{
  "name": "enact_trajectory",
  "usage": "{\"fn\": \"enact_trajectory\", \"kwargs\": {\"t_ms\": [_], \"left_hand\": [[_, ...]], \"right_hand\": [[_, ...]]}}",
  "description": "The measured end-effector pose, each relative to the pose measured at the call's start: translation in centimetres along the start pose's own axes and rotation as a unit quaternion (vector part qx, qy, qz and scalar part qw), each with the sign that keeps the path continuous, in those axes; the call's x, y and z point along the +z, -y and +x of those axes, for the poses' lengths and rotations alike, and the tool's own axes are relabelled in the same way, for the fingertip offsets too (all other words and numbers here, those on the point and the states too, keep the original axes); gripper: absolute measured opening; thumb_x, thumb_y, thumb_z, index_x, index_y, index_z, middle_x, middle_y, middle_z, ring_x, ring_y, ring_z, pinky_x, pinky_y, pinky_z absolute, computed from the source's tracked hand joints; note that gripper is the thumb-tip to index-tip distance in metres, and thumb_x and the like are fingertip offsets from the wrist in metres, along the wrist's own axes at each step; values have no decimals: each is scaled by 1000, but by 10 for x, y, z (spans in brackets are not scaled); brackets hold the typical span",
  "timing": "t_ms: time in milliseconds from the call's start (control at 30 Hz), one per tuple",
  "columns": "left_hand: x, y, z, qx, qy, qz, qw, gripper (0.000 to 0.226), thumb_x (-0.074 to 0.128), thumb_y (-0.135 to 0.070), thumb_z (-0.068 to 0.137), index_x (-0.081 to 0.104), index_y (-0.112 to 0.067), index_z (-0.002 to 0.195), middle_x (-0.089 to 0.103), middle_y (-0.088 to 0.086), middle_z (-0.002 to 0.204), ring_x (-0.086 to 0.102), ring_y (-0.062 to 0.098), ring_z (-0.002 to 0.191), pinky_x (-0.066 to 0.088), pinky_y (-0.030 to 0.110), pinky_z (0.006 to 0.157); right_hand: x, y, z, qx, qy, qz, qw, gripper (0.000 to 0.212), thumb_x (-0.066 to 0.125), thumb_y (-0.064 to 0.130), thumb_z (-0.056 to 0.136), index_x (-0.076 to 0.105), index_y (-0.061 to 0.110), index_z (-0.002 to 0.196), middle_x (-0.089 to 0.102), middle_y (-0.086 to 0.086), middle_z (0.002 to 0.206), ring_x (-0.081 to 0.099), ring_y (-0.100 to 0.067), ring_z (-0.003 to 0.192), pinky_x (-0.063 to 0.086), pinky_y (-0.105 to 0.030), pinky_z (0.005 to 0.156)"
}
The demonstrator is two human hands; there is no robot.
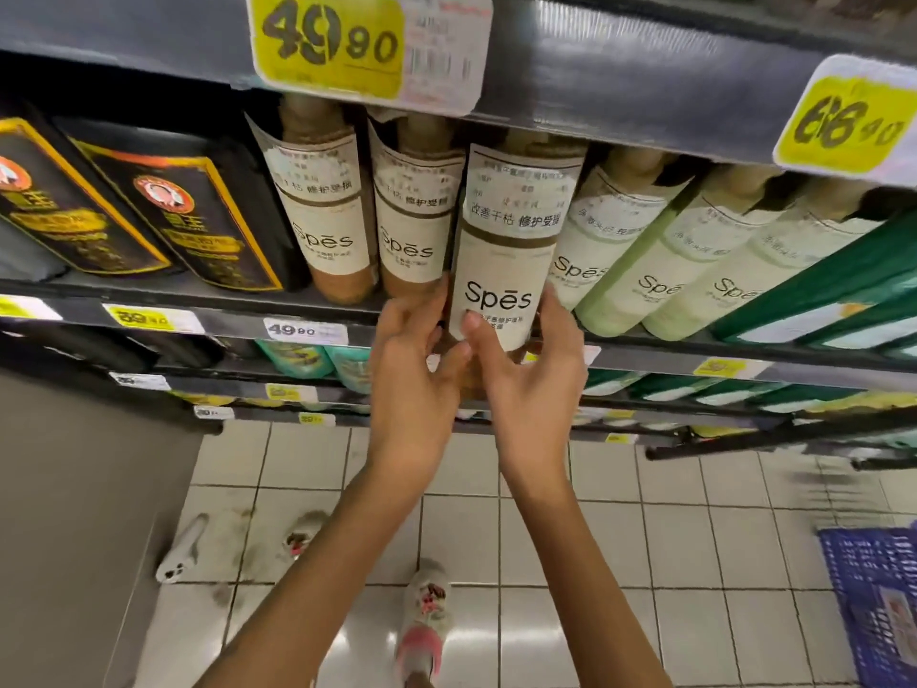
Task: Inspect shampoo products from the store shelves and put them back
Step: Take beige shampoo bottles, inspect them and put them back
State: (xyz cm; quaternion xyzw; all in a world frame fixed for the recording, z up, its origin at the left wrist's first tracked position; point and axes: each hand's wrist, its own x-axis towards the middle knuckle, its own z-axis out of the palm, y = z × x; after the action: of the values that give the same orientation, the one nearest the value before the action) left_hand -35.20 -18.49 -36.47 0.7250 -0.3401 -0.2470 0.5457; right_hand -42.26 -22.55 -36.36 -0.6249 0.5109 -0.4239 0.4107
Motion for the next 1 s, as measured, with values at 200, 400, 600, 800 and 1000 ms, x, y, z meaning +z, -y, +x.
{"fn": "enact_trajectory", "kwargs": {"t_ms": [200, 400, 600, 800, 1000], "left_hand": [[1, 2, 10, 28, -21, -22, 999, 54, 53, 9, 86, 50, -17, 133, 50, -9, 120, 52, 5, 118, 38, 9, 97], [4, 13, 10, 13, 22, -19, 999, 51, 37, 12, 92, 44, -11, 137, 53, -7, 129, 44, -5, 120, 32, 9, 100], [3, 19, 16, 3, 50, -12, 999, 59, 34, 19, 87, 44, -11, 136, 45, 4, 137, 40, 12, 131, 30, 23, 111], [0, 18, 21, -31, 77, -39, 996, 56, 38, 13, 90, 45, -19, 135, 49, -5, 138, 43, 4, 128, 33, 15, 106], [-4, 17, 23, -46, 99, -32, 993, 49, 45, 3, 92, 47, -21, 134, 51, -9, 135, 44, 1, 125, 32, 14, 102]], "right_hand": [[10, -8, 8, -65, -31, -12, 997, 59, 74, 28, 78, 52, 10, 130, 56, -2, 120, 48, -11, 116, 43, -33, 98], [26, -23, 12, -34, -58, -11, 998, 61, 77, 16, 76, 52, 2, 130, 45, -10, 117, 47, -8, 111, 44, -30, 98], [38, -27, 21, -12, -104, 40, 994, 67, 78, 8, 75, 44, 1, 133, 50, -4, 121, 50, -9, 117, 47, -33, 98], [47, -27, 25, 6, -158, 58, 986, 56, 80, 6, 72, 50, -1, 119, 56, -11, 113, 56, -10, 106, 50, -26, 90], [52, -31, 26, 9, -181, 32, 983, 57, 79, 13, 74, 52, 2, 122, 54, -11, 111, 52, -12, 103, 48, -26, 92]]}}
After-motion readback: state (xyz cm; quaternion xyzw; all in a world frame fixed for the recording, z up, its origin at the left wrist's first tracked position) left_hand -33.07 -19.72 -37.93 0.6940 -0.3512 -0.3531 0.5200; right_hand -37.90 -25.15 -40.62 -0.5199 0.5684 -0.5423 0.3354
